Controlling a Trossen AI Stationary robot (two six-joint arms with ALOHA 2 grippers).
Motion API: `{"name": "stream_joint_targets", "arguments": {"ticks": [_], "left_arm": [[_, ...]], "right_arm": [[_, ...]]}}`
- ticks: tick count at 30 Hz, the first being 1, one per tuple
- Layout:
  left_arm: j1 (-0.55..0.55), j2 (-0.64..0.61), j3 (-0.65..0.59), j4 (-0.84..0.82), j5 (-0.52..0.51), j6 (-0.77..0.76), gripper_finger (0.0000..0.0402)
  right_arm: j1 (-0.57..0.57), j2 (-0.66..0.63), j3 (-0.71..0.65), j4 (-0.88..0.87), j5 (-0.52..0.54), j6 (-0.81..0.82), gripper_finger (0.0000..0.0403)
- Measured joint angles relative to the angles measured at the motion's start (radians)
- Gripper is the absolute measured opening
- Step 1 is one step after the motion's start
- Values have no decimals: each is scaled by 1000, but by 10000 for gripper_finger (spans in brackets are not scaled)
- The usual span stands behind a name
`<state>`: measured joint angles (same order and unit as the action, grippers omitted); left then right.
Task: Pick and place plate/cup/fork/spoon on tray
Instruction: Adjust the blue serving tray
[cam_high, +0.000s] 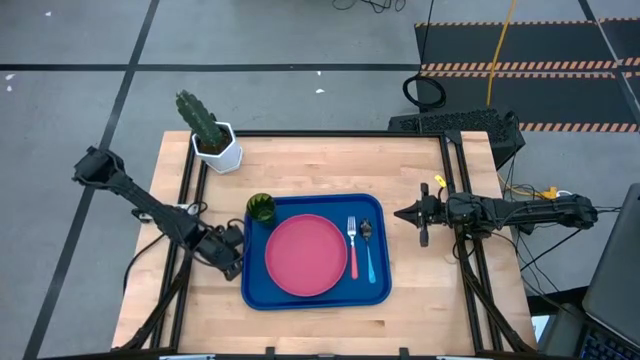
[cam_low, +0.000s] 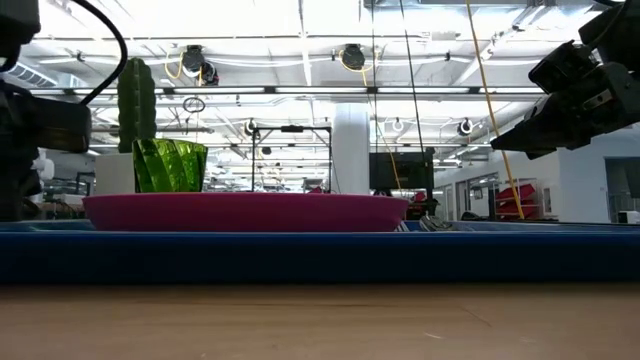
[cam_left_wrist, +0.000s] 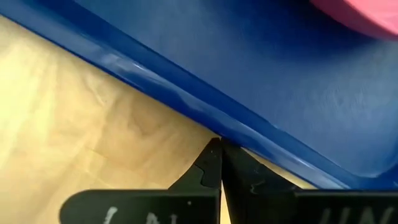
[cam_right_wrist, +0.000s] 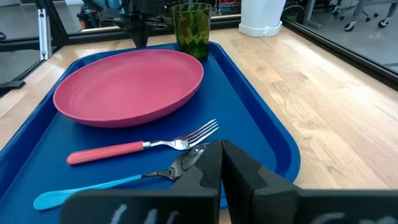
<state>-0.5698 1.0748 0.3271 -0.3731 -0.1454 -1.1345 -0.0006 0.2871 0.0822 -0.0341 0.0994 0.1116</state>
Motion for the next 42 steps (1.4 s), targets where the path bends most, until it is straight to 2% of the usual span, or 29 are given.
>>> {"name": "stream_joint_targets", "arguments": {"ticks": [12, 31, 42], "left_arm": [[97, -1, 2, -42, -44, 81, 2], [242, 1, -2, -52, -196, 195, 2], [313, 1, -2, -50, -246, 243, 3]], "right_arm": [[0, 0, 0, 0, 0, 7, 0], [0, 0, 0, -1, -5, 15, 0], [0, 1, 0, -10, -25, 31, 0]]}}
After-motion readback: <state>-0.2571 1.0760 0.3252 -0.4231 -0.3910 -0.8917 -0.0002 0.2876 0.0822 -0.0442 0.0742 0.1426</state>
